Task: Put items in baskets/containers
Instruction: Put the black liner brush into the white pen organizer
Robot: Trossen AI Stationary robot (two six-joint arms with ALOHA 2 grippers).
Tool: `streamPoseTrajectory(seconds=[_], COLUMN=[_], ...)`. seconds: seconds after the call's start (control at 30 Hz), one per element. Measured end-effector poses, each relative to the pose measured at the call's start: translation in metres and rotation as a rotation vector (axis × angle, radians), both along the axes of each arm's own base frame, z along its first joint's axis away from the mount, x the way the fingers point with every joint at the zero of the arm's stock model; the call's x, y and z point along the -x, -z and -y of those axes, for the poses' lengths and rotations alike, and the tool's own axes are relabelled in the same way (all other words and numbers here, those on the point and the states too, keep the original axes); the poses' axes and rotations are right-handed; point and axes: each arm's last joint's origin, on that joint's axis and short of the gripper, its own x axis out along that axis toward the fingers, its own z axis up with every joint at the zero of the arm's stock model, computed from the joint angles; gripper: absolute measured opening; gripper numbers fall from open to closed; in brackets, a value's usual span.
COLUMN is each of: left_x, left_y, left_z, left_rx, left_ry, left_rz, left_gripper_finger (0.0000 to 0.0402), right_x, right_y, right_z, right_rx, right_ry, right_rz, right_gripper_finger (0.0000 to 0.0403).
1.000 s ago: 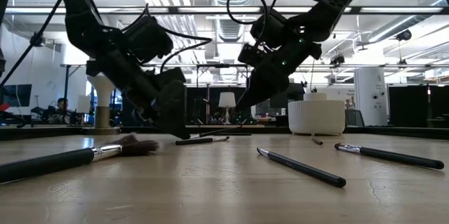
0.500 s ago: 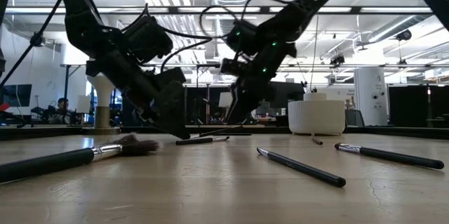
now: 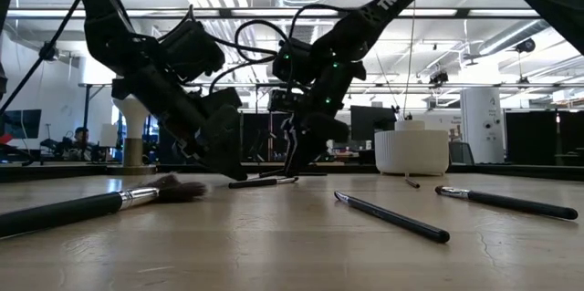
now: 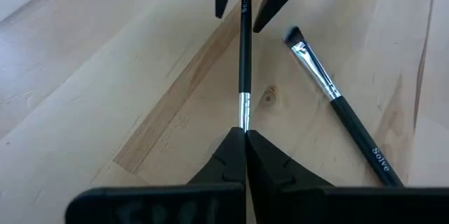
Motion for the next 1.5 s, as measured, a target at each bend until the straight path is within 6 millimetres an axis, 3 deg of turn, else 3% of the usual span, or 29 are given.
streamPoseTrajectory(seconds=[0.23,0.5,0.63,0.97,1.17,1.5], left_x=[0.000,0.009,0.019,0.043,0.029,-0.001], left_y=[0.000,-0.027,-0.053,-0.074,-0.086,-0.112], left_z=[0.000,0.000,0.001,0.003,0.000,-0.007], left_rx=[-0.002,-0.037,-0.078,-0.087,-0.119,-0.209], left_ry=[0.000,-0.005,-0.046,-0.124,-0.107,-0.087], left_rz=[0.006,0.064,0.199,0.697,0.815,0.909], left_gripper_finger=[0.0000,0.0033,0.0055,0.0078,0.0078,0.0078], right_x=[0.004,0.015,0.031,0.077,0.086,0.084], right_y=[0.001,0.000,-0.009,-0.048,-0.066,-0.071], right_z=[-0.002,-0.004,-0.002,-0.008,-0.018,-0.029], right_rx=[-0.020,-0.027,-0.028,-0.124,-0.228,-0.244], right_ry=[-0.002,0.061,0.118,0.317,0.321,0.280], right_rz=[-0.021,-0.009,0.050,0.466,0.729,0.816], right_gripper_finger=[0.0020,0.0015,0.0015,0.0014,0.0013,0.0013])
